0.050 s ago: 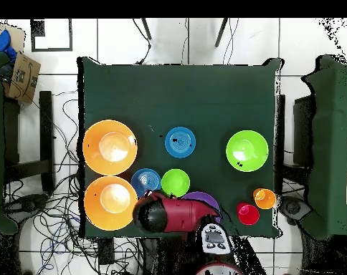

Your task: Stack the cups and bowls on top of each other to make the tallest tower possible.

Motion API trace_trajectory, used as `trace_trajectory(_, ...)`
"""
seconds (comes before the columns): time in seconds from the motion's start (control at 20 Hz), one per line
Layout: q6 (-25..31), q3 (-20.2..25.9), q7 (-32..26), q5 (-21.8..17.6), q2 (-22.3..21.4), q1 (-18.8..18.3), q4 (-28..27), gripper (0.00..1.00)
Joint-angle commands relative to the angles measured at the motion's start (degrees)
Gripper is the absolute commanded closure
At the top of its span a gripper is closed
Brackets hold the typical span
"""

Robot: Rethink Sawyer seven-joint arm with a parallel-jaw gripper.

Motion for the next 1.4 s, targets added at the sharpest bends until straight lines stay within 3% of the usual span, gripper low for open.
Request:
trace_trajectory(0.05, -3.24, 3.19, 7.31, -1.26, 3.40, -1.82, 4.21, 0.00)
trace_trajectory(0.55, 1.55, 1.66, 6.11, 0.04, 1.35, -0.65, 3.00, 0.00)
trace_trajectory(1.15, -2.53, 0.87, 7.09, -0.78, 0.89, 0.28, 3.93, 0.00)
trace_trajectory(1.4, 1.72, 1.08, 6.02, 0.00, -0.61, 0.13, 3.64, 0.00)
